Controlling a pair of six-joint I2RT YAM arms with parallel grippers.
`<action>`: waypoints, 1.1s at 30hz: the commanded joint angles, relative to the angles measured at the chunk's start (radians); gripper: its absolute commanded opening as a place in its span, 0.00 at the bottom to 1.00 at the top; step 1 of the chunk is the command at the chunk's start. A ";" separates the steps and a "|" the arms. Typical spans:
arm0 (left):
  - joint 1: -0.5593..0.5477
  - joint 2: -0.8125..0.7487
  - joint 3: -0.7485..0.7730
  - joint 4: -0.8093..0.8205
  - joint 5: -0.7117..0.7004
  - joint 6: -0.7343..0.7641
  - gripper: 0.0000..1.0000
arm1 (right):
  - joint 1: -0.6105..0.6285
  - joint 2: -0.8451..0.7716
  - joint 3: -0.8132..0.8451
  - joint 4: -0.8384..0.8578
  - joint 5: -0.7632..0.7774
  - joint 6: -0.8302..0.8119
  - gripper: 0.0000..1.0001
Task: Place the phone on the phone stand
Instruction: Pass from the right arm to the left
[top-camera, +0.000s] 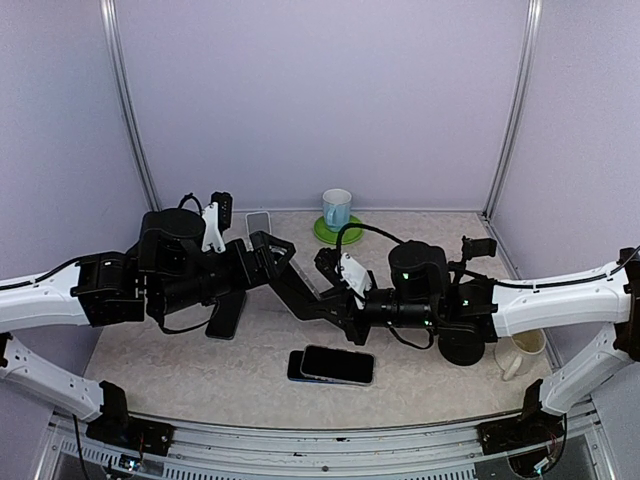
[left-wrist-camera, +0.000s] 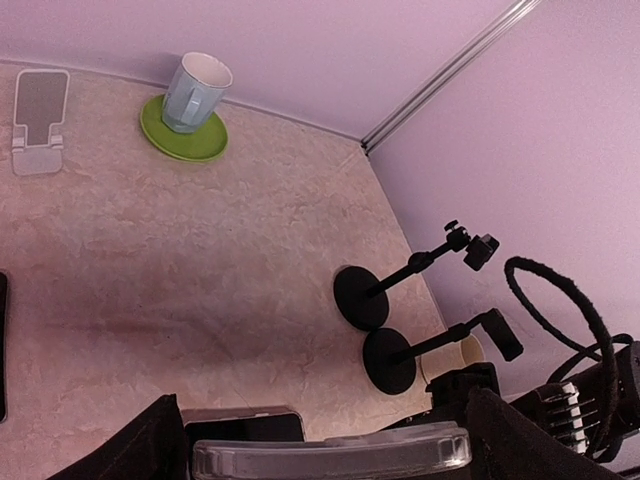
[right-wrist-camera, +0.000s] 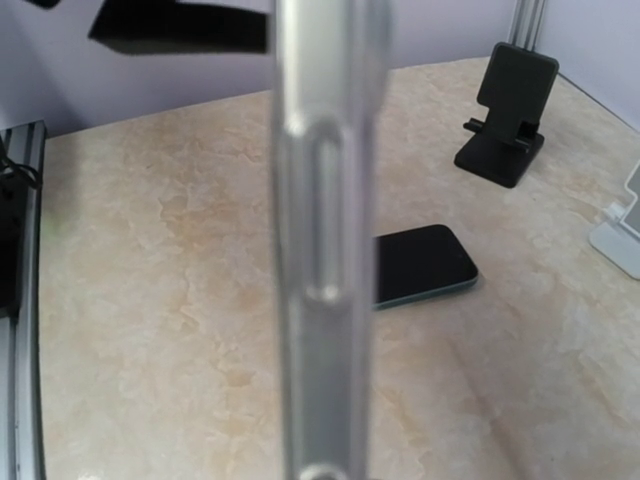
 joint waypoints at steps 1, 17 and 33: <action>0.008 0.009 -0.009 0.040 0.033 0.004 0.93 | 0.004 -0.018 0.028 0.066 -0.006 -0.012 0.00; 0.015 0.021 -0.035 0.067 0.041 -0.012 0.77 | 0.004 0.000 0.035 0.054 -0.001 -0.019 0.00; 0.019 0.004 -0.034 0.047 -0.034 -0.010 0.59 | 0.004 0.009 0.044 0.025 0.033 -0.013 0.74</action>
